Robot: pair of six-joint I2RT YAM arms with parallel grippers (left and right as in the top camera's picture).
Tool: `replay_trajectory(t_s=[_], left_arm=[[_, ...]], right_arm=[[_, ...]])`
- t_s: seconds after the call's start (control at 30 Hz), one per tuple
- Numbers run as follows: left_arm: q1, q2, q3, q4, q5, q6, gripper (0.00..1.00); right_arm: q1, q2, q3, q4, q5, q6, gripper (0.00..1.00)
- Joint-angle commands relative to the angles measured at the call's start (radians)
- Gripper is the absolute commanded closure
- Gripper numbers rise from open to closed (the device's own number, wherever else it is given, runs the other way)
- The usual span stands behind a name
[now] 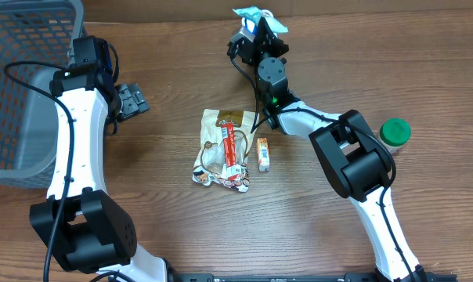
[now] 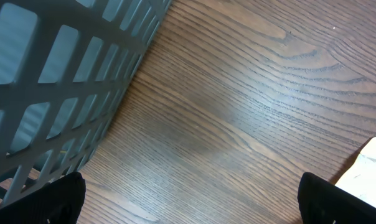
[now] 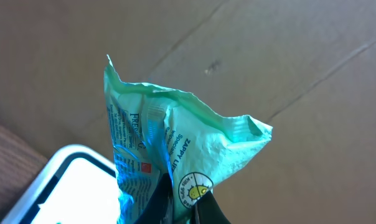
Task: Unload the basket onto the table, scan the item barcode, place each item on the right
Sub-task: 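Hold the teal packet's barcode in front of the white scanner, then carry the teal packet right and release it beside the jar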
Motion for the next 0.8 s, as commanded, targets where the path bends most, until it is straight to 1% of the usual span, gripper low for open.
replay_trajectory(t_s=[0.0,0.13,0.27,0.4,0.43,0.57,0.67,0.77], left_arm=[[-0.007,-0.026,0.016,0.0,0.007,0.018,0.0],[-0.007,-0.026,0.016,0.0,0.007,0.018,0.0],[-0.007,-0.026,0.016,0.0,0.007,0.018,0.0],[-0.007,-0.026,0.016,0.0,0.007,0.018,0.0],[-0.007,-0.026,0.016,0.0,0.007,0.018,0.0],[-0.007,-0.026,0.016,0.0,0.007,0.018,0.0],[-0.007,-0.026,0.016,0.0,0.007,0.018,0.0],[-0.007,-0.026,0.016,0.0,0.007,0.018,0.0]], right_arm=[[0.022,-0.062,0.024,-0.006,0.077,-0.025,0.97],[0.046,-0.146,0.024,-0.127,0.136,0.048,0.96],[0.058,-0.264,0.024,-0.264,0.183,0.179,0.97],[0.06,-0.397,0.024,-0.516,0.21,0.37,0.96],[0.054,-0.453,0.024,-0.668,0.209,0.484,0.96],[0.028,-0.551,0.024,-1.045,0.208,0.77,0.97],[-0.004,-0.589,0.024,-1.347,0.156,0.934,0.97],[-0.049,-0.594,0.024,-1.622,-0.005,1.053,0.97]])
